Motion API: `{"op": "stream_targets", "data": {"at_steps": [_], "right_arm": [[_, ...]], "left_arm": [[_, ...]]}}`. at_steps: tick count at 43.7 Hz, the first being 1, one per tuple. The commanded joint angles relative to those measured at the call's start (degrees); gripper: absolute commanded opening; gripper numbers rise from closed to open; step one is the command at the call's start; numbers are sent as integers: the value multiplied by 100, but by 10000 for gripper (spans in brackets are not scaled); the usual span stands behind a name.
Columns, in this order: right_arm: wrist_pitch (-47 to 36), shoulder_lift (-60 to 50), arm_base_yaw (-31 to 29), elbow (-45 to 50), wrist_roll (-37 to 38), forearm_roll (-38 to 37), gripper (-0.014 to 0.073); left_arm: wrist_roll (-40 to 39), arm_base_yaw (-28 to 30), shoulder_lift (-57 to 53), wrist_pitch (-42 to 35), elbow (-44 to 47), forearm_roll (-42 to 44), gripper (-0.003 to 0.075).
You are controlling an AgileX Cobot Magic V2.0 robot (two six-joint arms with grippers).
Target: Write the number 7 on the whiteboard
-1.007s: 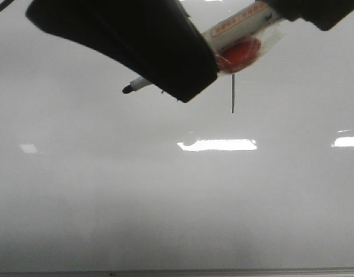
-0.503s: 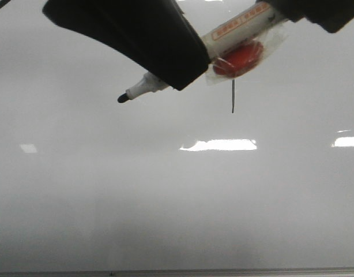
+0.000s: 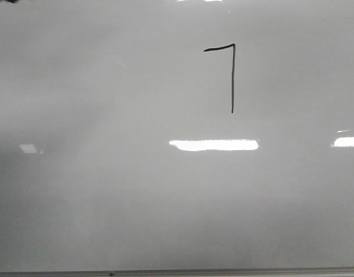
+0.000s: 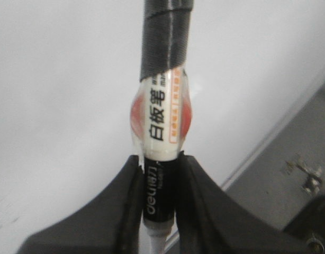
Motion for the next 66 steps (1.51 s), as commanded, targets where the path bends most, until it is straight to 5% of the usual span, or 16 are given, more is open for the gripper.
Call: {"op": "stream_targets", "data": {"at_steps": [1,11,22,45,59,66], "right_arm": [[-212,-62,-58,-177,46,87,570],[-218,-57,-58,-177,46,87,570],[-218,-57,-58,-170,46,87,570],[-213,-57,-58,-153,46,92,570],[-221,-57,-58,-153,46,92,570],[-272,-113,-77,-153,506,-125,570]], "left_arm": [[-817,558,-175,-317,-146,437,62],[-1285,2117,-161,-1348,396,348,62],[-1285,2997,198,-2453,952,-100,62],[-1285,3117,1876,-3380,982,-173,67],[-1285,3117,1992,-3415,971,-173,300],[-1275,3117,1854,-2982,894,-163,334]]}}
